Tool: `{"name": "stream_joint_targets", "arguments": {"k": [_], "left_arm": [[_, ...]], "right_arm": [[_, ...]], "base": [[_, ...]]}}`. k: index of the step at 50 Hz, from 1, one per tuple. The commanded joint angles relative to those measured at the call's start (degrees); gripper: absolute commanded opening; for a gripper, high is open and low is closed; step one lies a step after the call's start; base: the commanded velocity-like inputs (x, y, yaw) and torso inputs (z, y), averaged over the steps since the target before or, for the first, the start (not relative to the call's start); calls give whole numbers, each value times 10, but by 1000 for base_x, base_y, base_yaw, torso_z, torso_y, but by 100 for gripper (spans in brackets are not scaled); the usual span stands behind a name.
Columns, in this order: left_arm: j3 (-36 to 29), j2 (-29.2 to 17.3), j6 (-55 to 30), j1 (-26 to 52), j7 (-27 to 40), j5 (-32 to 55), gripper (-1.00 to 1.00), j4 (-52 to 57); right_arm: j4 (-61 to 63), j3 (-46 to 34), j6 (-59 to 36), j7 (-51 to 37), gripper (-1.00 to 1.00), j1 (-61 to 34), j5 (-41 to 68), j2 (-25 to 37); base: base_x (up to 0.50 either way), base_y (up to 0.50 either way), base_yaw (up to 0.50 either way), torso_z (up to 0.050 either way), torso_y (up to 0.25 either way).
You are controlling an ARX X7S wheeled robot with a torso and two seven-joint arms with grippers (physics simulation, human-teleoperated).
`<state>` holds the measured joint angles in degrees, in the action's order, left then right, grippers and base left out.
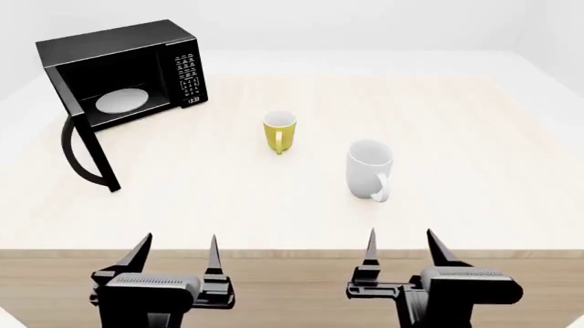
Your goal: Close the microwave.
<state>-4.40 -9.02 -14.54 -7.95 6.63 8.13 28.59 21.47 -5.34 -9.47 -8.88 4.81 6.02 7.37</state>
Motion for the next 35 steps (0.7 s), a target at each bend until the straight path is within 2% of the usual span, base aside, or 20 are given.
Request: {"name": "stream_joint_targets", "arguments": {"k": [1, 6, 35], "left_arm": [[9, -14, -39, -10, 15, 10, 100, 66], [14, -17, -43, -14, 20, 15, 100, 83], [4, -35, -31, -12, 43, 33, 100, 77]], "right_arm": [[59, -5, -28, -9, 100, 13, 9, 12], [81, -5, -26, -14, 100, 20, 10, 15], [109, -12, -36, -27, 100, 23, 27, 29]], "base": [[0, 0, 0, 0, 0], [0, 200, 0, 0, 0], [0, 500, 0, 0, 0]]}}
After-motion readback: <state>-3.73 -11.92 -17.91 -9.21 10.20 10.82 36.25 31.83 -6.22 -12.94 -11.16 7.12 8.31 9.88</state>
